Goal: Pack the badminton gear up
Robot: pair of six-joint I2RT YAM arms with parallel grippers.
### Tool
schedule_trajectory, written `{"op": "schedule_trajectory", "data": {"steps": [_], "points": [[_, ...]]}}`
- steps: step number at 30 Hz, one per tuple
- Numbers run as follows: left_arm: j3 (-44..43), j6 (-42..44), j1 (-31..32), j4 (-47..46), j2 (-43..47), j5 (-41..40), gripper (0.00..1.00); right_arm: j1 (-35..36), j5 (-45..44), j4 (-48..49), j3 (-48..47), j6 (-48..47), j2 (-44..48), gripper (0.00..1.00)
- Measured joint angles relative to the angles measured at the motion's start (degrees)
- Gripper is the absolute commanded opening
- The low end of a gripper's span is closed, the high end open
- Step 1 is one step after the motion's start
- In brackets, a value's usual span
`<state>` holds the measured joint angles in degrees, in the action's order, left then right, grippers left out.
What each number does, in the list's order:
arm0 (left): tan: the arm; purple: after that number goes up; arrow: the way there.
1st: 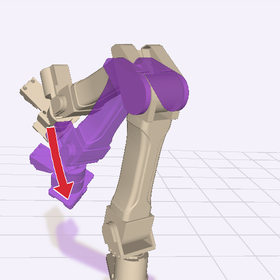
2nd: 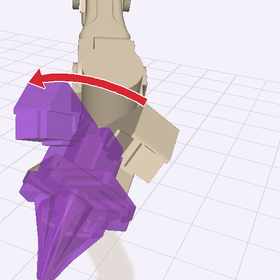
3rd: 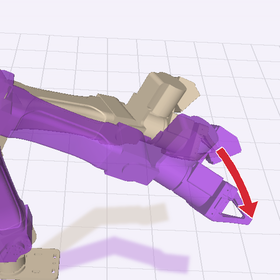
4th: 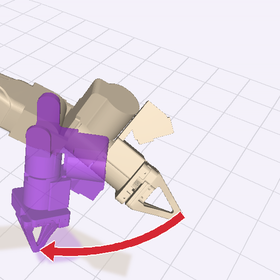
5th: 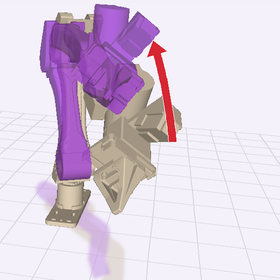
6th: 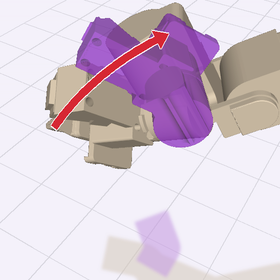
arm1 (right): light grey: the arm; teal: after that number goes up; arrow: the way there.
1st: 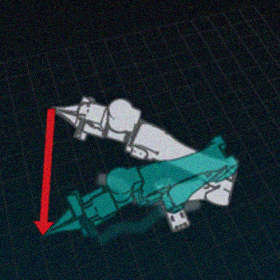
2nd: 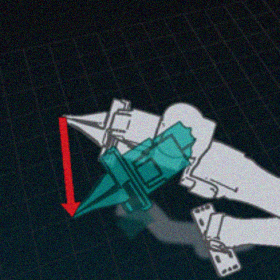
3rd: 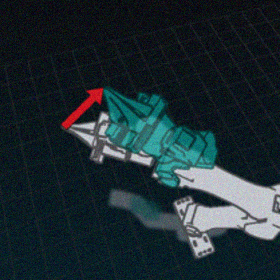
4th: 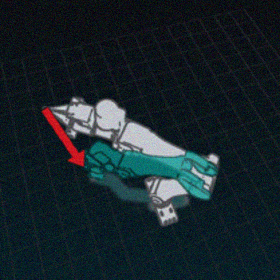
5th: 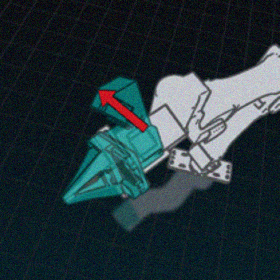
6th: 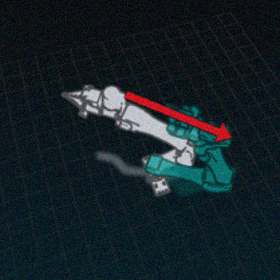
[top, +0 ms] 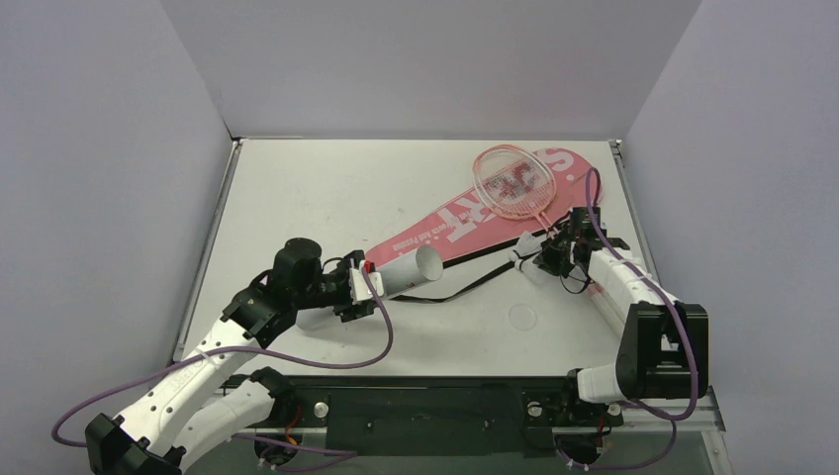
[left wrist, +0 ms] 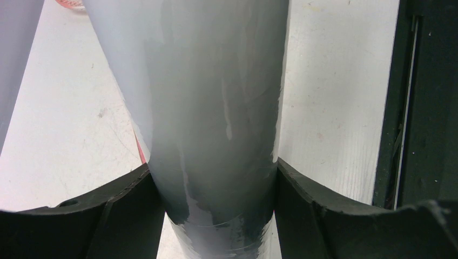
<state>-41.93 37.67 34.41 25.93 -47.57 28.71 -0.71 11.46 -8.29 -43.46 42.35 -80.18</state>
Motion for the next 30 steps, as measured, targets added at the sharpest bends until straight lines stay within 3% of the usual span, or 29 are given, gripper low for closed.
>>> {"op": "schedule_trajectory", "data": {"steps": [8,13,23,30], "points": [[0.0,0.0,0.0,0.0,0.0,0.0,0.15,1.6,-0.4,-1.0,-0.1,0.0,1.4,0.0],[0.0,0.0,0.0,0.0,0.0,0.0,0.15,5.7,-0.5,-7.1,-3.4,-0.6,4.5,0.0],[0.0,0.5,0.0,0.0,0.0,0.0,0.15,19.3,10.1,-18.8,-25.7,-3.0,16.8,0.0],[0.0,0.6,0.0,0.0,-0.1,0.0,0.15,29.6,12.7,-24.4,-38.3,-3.4,18.0,0.0]]}}
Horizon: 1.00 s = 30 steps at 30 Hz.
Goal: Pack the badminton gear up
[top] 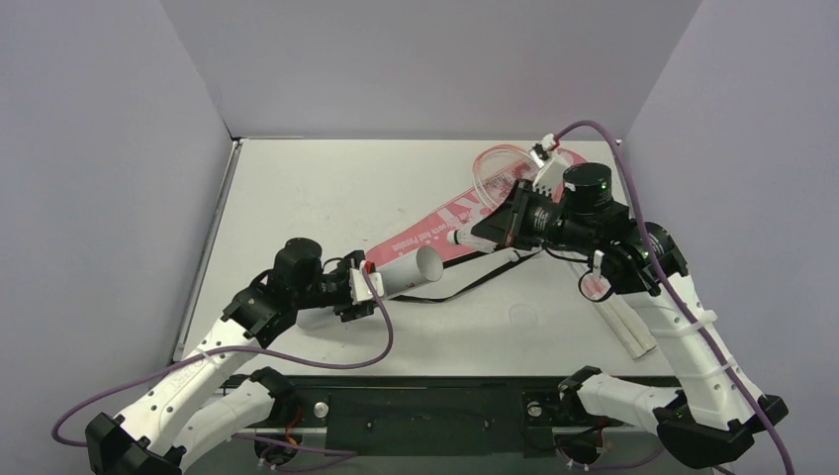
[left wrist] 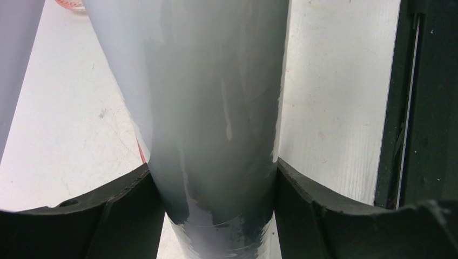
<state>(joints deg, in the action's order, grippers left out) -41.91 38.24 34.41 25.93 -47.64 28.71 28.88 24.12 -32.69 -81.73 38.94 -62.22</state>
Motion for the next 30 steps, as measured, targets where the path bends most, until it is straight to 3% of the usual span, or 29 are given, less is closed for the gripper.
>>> {"op": "schedule_trajectory", "data": {"steps": [8,26,30], "points": [[0.1,0.2,0.0,0.0,-0.3,-0.2,0.15,9.5,-1.7,-4.4,-3.5,0.0,-3.2,0.0],[0.1,0.1,0.0,-0.1,-0.7,-0.2,0.15,15.4,-3.0,-2.6,-3.5,0.7,-8.2,0.01],[0.4,0.1,0.0,-0.4,-0.6,-0.2,0.15,15.5,-2.7,-0.4,-2.4,1.5,-8.3,0.34]]}}
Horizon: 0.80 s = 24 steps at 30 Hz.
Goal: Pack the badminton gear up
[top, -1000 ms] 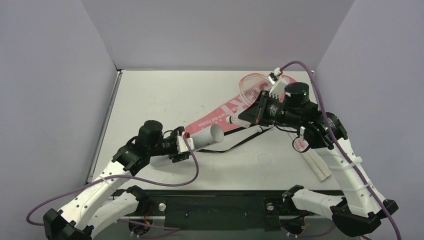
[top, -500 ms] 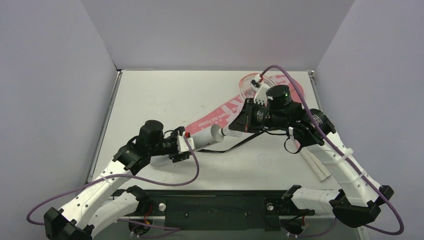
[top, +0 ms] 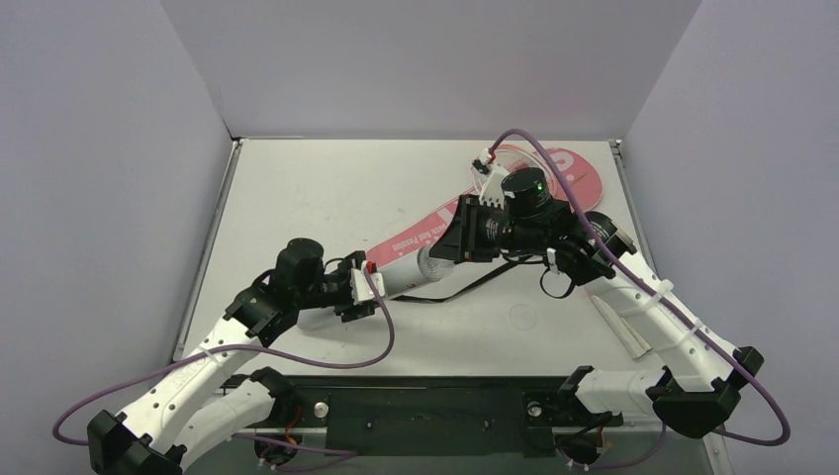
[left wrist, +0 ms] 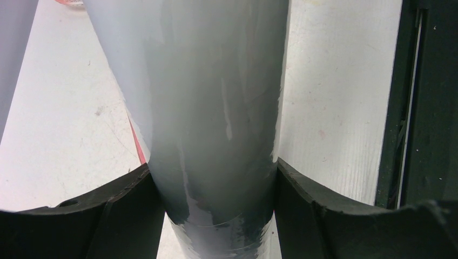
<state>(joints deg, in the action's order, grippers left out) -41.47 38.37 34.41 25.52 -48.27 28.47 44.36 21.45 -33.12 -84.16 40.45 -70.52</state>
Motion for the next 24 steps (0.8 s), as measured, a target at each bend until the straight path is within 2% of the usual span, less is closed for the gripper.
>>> {"op": "schedule_trajectory", "data": {"steps": [1,3,5,10,17,24], "points": [[0.1,0.0,0.0,0.0,0.0,0.0,0.15,0.0,0.1,0.4,0.4,0.2,0.0,0.45],[0.2,0.0,0.0,0.0,0.0,0.0,0.15,0.0,0.3,1.1,1.1,0.2,0.0,0.53],[0.2,0.0,0.0,0.0,0.0,0.0,0.15,0.0,0.4,1.3,1.5,0.1,0.0,0.57],[0.2,0.0,0.0,-0.1,0.0,0.0,0.15,-1.2,0.6,2.1,2.0,0.0,1.2,0.57],[0.2,-0.2,0.0,-0.1,0.0,0.0,0.15,-6.7,0.4,1.6,4.5,-1.3,6.3,0.56],[-0.4,-0.2,0.0,0.0,-0.3,0.0,0.15,-6.1,0.5,0.7,6.5,-3.4,3.0,0.56]]}}
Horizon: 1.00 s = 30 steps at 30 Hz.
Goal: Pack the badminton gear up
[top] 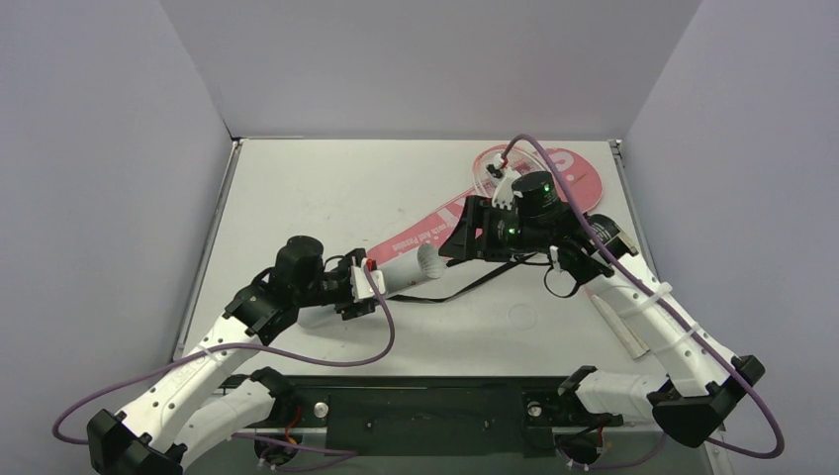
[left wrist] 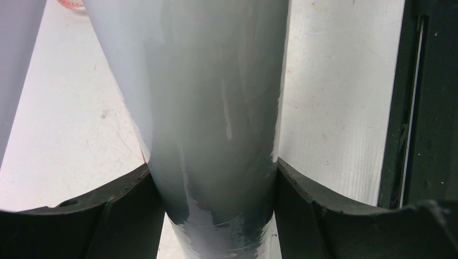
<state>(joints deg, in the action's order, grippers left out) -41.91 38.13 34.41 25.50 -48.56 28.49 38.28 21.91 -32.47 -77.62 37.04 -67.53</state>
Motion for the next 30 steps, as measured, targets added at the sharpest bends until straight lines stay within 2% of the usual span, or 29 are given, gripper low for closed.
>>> {"op": "schedule_trajectory", "data": {"steps": [12,24,30], "points": [[-1.7,0.0,0.0,-0.2,-0.3,0.0,0.15,1.6,0.6,-0.1,1.2,-1.8,-4.3,0.52],[-1.7,-0.8,0.0,0.2,-0.3,0.0,0.15,4.2,-0.3,1.5,3.2,-2.6,-5.4,0.6],[-1.7,-1.0,0.0,0.0,-0.2,0.1,0.15,2.3,-0.4,1.4,3.2,-2.8,-4.6,0.62]]}}
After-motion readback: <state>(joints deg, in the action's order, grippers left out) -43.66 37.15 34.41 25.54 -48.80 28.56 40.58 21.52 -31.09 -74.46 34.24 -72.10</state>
